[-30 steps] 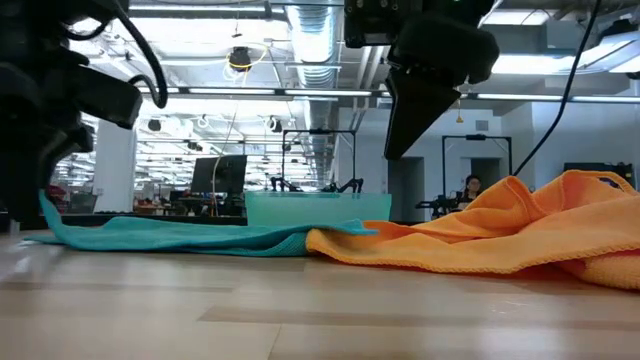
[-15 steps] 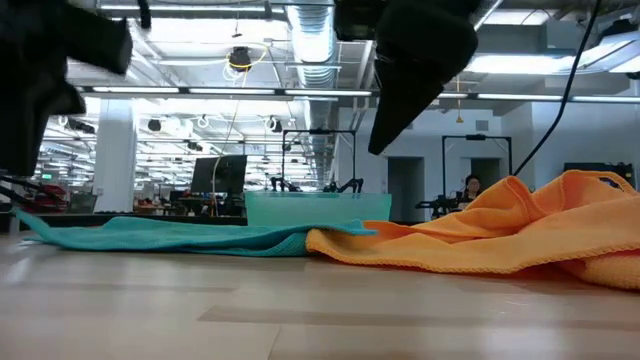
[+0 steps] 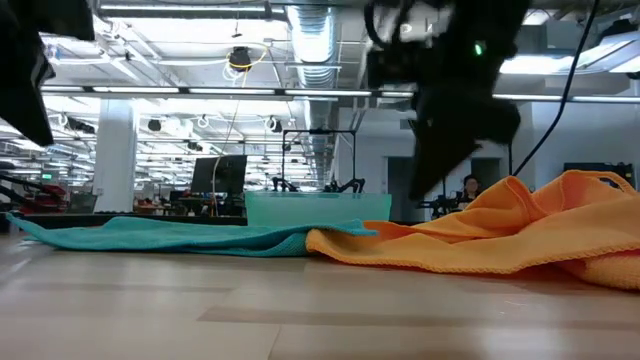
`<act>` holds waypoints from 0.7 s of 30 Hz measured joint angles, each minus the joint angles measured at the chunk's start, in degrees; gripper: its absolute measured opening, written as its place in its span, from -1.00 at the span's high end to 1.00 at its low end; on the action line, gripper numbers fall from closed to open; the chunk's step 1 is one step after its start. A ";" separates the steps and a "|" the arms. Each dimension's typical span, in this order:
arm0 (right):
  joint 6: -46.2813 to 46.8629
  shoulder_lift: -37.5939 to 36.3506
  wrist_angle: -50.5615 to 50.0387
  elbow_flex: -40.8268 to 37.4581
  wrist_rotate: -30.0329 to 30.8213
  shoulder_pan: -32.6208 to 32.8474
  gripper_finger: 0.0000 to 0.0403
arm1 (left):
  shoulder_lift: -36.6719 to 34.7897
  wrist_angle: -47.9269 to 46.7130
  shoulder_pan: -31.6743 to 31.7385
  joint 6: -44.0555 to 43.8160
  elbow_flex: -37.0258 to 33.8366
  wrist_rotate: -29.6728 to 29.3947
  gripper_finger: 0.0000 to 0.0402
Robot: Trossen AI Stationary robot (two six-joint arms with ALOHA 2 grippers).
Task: Roll microfiber towels into tight, uniform cylinder then place into a basket
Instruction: Fold the blue microfiber cloth
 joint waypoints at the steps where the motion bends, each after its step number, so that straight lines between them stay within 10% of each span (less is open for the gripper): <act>1: 1.07 0.00 0.00 -0.99 0.03 -0.29 0.40 | -1.13 1.64 0.01 -0.53 -1.59 -0.59 0.88; 11: 2.63 -6.90 -0.99 -8.65 1.20 -2.27 0.41 | -16.61 14.09 4.42 -0.02 -15.64 -8.59 0.98; 21: 8.63 -28.73 8.58 -20.98 5.84 -2.65 0.41 | -25.19 16.57 8.94 11.30 -15.06 -9.67 1.00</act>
